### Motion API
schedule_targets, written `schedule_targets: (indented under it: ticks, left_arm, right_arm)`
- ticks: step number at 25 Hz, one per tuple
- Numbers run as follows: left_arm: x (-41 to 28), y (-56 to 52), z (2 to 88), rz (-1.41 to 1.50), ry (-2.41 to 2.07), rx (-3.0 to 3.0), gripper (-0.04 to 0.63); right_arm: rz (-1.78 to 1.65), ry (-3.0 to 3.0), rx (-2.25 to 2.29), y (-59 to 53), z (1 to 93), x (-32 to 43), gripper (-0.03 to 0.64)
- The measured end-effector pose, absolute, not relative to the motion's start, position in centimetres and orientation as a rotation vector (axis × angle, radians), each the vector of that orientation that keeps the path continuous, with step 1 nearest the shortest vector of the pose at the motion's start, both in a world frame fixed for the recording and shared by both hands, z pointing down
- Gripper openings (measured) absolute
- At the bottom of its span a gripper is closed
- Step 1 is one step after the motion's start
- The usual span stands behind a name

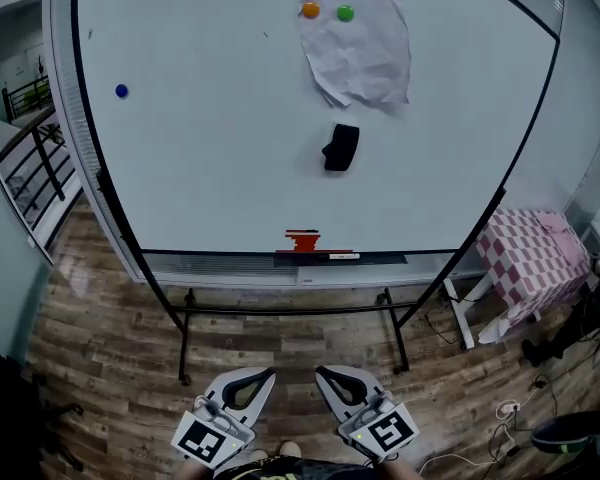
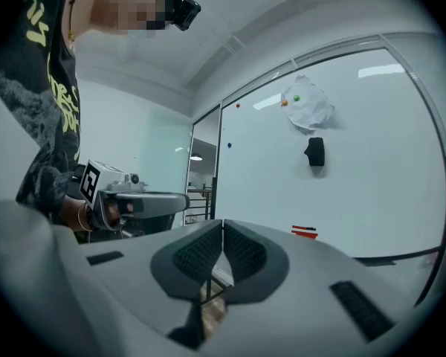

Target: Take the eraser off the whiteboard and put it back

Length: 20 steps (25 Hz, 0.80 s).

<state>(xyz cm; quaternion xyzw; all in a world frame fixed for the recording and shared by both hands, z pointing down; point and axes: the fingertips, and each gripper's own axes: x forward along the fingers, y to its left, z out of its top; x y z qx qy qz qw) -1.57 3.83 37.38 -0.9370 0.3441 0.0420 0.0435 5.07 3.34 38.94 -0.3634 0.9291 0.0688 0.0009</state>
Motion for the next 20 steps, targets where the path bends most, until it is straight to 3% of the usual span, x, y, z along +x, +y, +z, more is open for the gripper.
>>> schedule_targets:
  ticks: [20]
  left_arm:
    - [1.6,3.1,37.7,0.116,1.12,-2.836,0.003]
  right_arm:
    - [0.157,2.882,-1.113,2.2,38.9,8.6,0.009]
